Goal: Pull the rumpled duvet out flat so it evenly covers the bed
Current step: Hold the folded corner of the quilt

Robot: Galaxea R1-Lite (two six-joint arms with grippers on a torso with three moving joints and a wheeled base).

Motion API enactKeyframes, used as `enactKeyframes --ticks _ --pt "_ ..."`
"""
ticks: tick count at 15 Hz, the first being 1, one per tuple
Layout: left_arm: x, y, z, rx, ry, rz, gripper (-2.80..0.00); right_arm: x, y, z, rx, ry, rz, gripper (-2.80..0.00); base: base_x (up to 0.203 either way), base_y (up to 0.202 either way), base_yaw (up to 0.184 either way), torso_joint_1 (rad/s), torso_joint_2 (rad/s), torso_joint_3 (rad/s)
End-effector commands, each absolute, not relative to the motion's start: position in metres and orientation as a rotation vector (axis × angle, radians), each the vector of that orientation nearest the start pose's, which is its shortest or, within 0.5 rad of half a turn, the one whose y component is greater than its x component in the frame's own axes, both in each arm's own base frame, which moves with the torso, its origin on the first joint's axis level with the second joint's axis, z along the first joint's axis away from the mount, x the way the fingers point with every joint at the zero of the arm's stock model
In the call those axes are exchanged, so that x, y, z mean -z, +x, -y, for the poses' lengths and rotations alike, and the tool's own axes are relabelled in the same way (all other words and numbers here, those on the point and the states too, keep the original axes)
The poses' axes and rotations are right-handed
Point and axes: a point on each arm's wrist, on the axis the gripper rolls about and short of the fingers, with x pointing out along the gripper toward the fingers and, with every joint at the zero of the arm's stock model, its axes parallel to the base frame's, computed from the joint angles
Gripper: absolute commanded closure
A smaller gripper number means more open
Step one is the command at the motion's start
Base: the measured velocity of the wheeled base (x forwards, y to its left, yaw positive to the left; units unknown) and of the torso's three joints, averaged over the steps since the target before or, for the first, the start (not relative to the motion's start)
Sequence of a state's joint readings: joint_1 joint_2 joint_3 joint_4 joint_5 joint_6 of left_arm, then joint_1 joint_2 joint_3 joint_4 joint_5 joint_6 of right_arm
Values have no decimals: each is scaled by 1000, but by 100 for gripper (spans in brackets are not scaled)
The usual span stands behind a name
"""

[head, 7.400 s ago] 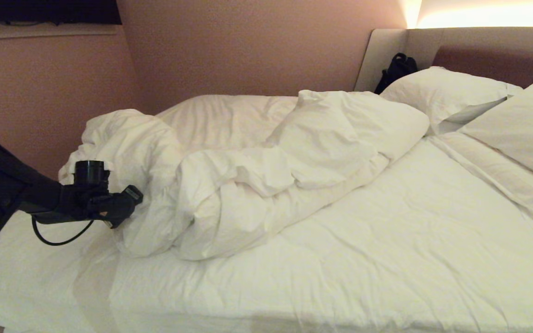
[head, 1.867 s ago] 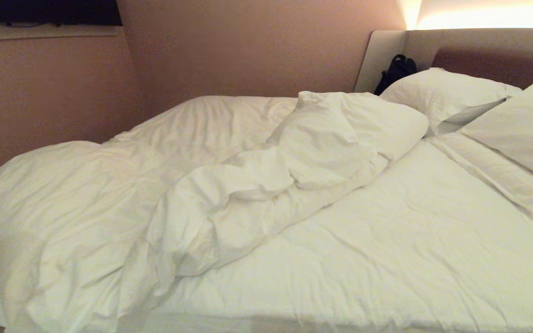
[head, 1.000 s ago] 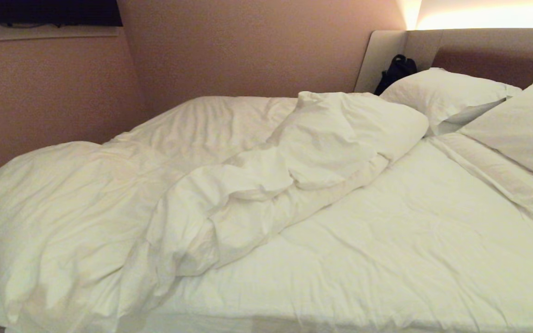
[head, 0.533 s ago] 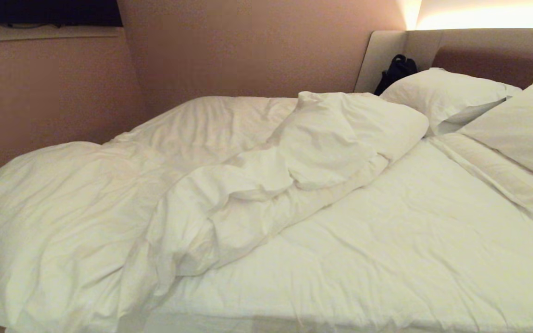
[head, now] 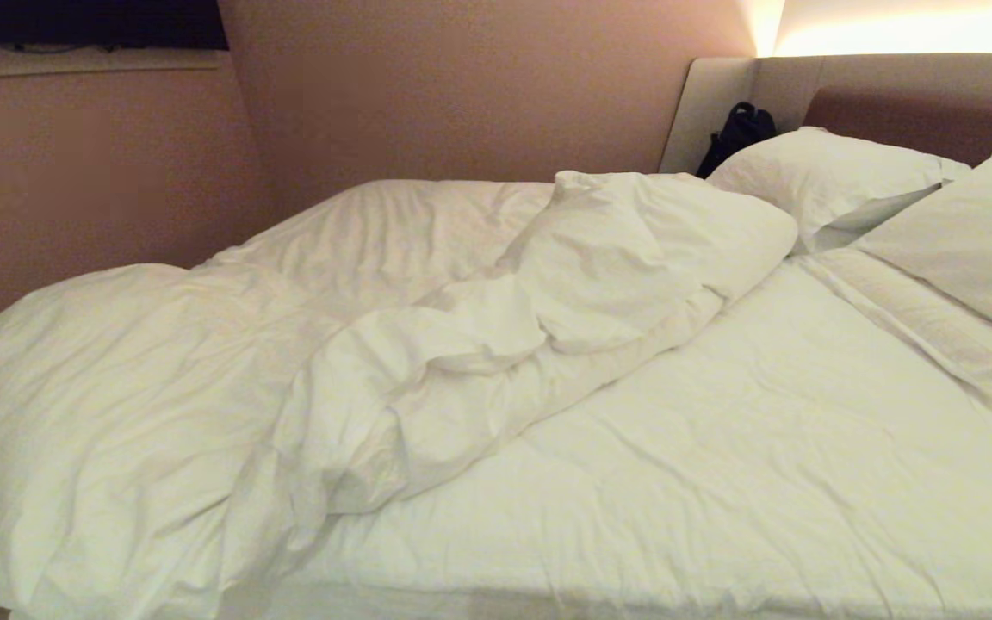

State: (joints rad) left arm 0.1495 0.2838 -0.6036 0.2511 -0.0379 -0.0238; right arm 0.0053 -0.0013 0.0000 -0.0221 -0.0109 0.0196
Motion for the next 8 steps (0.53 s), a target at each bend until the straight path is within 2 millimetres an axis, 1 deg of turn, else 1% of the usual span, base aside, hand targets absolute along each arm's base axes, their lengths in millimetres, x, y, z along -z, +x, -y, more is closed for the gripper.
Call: enactKeyframes --ticks 1,4,8 --pt "-211 -39 4 -80 -21 40 0 -78 -23 0 4 20 23 0 0 0 0 0 0 0" --pt "-194 -51 0 -3 8 70 0 -78 -23 0 4 20 23 0 0 0 0 0 0 0" --pt "-165 -63 0 -4 39 122 0 -78 -23 0 4 20 23 0 0 0 0 0 0 0"
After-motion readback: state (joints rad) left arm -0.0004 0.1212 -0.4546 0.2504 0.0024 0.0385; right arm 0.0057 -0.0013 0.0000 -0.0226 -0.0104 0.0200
